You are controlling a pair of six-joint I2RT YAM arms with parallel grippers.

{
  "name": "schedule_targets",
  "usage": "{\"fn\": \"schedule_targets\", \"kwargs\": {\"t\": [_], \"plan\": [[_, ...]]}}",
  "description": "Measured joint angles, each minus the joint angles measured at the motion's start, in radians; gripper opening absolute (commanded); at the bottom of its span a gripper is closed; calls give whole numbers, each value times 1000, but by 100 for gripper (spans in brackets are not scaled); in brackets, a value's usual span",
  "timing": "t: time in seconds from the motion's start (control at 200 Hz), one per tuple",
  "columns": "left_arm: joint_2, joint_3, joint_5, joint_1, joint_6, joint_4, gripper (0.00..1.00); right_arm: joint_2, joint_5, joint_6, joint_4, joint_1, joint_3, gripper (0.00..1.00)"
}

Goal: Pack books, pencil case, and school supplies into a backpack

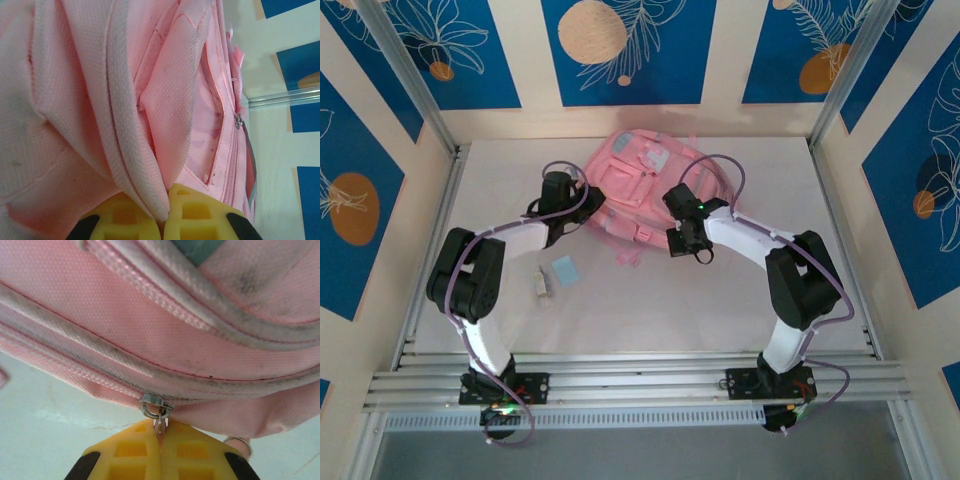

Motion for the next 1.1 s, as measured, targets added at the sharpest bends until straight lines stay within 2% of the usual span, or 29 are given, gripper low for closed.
{"fn": "schedule_targets", "kwargs": {"t": [0.23,0.465,0.575,0.735,0.915,1.0,1.1], "plan": [[46,98,34,22,59,-79,0,-10,1,-69,-16,-26,11,0],[172,307,89,65,156,-217,0,-56,-219,-58,39,-86,-7,0],[190,353,98,78,190,-272,42,-52,-303,-26,76,-96,-15,0],[171,346,121,90,210,-293,67,-29,-423,17,107,-107,-18,0],[-9,127,128,67,139,-226,73,18,-509,46,126,-114,-7,0],[-75,29,127,18,68,-160,73,27,-540,56,138,-116,-6,0],[-86,-40,114,-60,-13,-73,73,28,-556,62,143,-116,-6,0]]}}
